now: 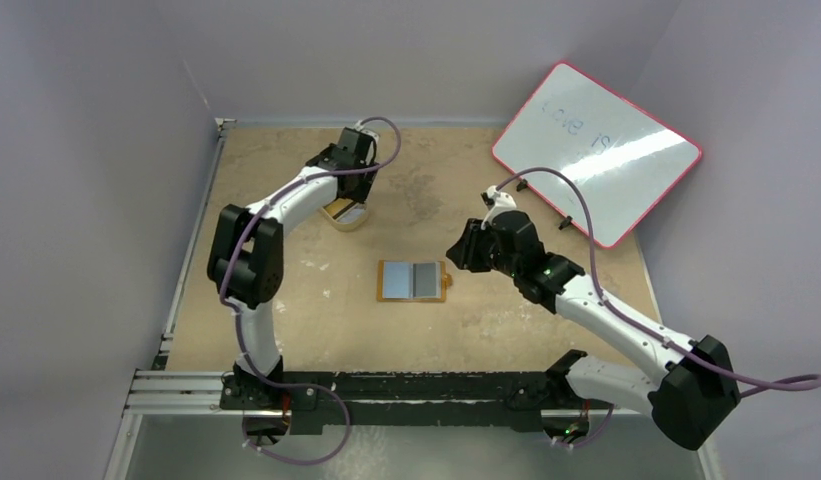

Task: Put the credit cards into the card holder
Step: Pick up the credit card from the storage box.

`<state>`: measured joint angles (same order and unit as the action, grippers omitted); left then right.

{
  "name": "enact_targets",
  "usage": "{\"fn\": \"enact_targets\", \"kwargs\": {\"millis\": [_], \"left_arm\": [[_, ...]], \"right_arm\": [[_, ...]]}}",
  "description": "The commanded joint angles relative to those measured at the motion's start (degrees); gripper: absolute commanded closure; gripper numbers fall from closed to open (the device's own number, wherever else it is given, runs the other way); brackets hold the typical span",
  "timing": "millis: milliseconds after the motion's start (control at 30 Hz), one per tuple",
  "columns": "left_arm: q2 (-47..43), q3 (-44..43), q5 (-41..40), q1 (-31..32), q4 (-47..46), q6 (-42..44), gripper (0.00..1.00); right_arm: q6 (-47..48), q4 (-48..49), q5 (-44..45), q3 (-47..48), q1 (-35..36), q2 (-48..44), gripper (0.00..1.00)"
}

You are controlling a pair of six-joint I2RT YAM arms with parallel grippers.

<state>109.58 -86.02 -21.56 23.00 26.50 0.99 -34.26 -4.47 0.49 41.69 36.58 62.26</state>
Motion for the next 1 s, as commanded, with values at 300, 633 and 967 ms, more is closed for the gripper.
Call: {"fn": "enact_targets", "kwargs": {"millis": [300,633,967], "left_arm": [[7.06,-8.28,-9.16,-4.13,-0.07,9.02,0.29],[10.72,-9.74,-3.77,-5.22,-0.04,11.47,0.28],[11.21,-8.46,-8.0,-5.34,-4.57,14.51,0.34]], "right_arm": [[1.56,-2.97,-1.44,4.65,-0.19,-1.88,0.67],[2.38,-3.7,-0.94,6.07,-0.19,-1.25,0.67],[3.04,-3.65,-0.79,6.92,-0.19,-0.46,0.67]]}}
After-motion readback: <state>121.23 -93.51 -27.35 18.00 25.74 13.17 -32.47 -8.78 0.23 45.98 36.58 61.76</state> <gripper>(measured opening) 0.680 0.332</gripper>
